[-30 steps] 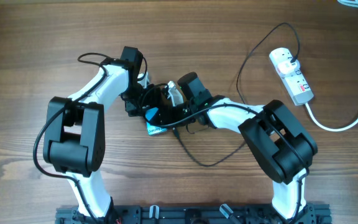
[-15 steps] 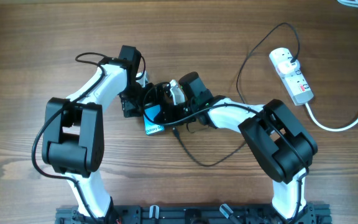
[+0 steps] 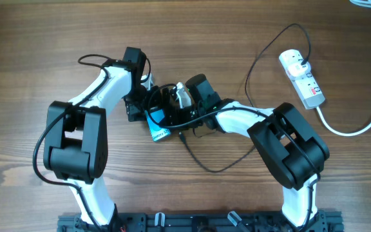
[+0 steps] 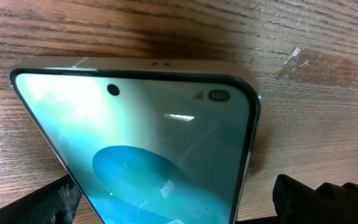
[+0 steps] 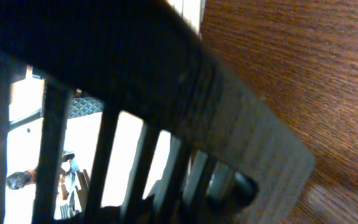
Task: Plug charger to phone and switch on socket
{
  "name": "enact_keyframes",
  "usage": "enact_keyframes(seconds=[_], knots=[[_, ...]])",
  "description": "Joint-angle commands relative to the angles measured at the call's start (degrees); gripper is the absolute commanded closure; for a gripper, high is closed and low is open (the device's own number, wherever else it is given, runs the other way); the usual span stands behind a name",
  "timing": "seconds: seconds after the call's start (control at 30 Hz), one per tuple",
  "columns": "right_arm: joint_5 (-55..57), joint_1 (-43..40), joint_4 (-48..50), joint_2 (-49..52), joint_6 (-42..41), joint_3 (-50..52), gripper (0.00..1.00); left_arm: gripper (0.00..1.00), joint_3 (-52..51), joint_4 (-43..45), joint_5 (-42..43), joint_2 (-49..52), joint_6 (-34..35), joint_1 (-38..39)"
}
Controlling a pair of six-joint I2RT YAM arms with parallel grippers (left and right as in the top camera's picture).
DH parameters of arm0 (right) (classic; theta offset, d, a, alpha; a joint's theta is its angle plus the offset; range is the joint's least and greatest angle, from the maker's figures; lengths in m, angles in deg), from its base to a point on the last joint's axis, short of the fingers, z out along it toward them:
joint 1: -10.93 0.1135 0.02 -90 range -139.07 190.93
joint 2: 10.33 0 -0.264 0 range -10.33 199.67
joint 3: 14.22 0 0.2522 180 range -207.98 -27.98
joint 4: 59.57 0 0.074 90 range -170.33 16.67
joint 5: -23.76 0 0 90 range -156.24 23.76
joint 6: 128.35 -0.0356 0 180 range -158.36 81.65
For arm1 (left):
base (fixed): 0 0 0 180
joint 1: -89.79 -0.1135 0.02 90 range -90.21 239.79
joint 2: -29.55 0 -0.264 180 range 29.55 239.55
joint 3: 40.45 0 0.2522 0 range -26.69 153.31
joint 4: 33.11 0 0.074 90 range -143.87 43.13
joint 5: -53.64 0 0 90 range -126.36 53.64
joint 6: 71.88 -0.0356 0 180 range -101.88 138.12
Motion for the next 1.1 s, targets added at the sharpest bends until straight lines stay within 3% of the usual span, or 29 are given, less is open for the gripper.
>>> enact_keyframes(seconds=[0.0, 0.13, 0.2, 0.4, 0.57, 0.77, 0.93, 1.07], knots=[[-0.28, 1.64, 0.81, 0.76, 4.04, -0.72, 0.92, 0.00, -1.77, 0.94, -0.20, 2.67, -2.45, 1.40], [-0.26, 1.64, 1.29, 0.76, 4.04, -0.72, 0.90, 0.00, -1.77, 1.27, -0.20, 2.67, -2.43, 1.40], [-0.28, 1.64, 1.29, 0.76, 4.07, -0.72, 0.96, 0.00, -1.77, 1.25, -0.17, 2.67, -2.43, 1.40], [0.35, 1.53, -1.42, -1.49, 4.07, -0.74, 0.96, 0.00, -1.77, 2.29, -0.11, 2.56, -2.40, 1.40], [14.10, 1.44, -18.93, -10.95, 8.41, -1.01, 0.96, 0.00, -1.75, 5.68, 3.54, 0.44, -1.90, 0.79], [35.56, 0.70, -40.11, -22.99, 11.98, -1.75, 0.96, 0.00, -1.77, 6.47, 3.72, -0.79, 3.74, -3.98], [48.28, 0.02, -47.80, -23.17, 14.34, -1.73, 0.96, 0.00, -1.77, 6.47, 3.69, -0.79, 4.09, -5.46], [49.86, 0.04, -50.18, -23.17, 14.51, -1.68, 0.96, 0.00, -1.77, 6.45, 3.69, -0.79, 4.07, -5.20]])
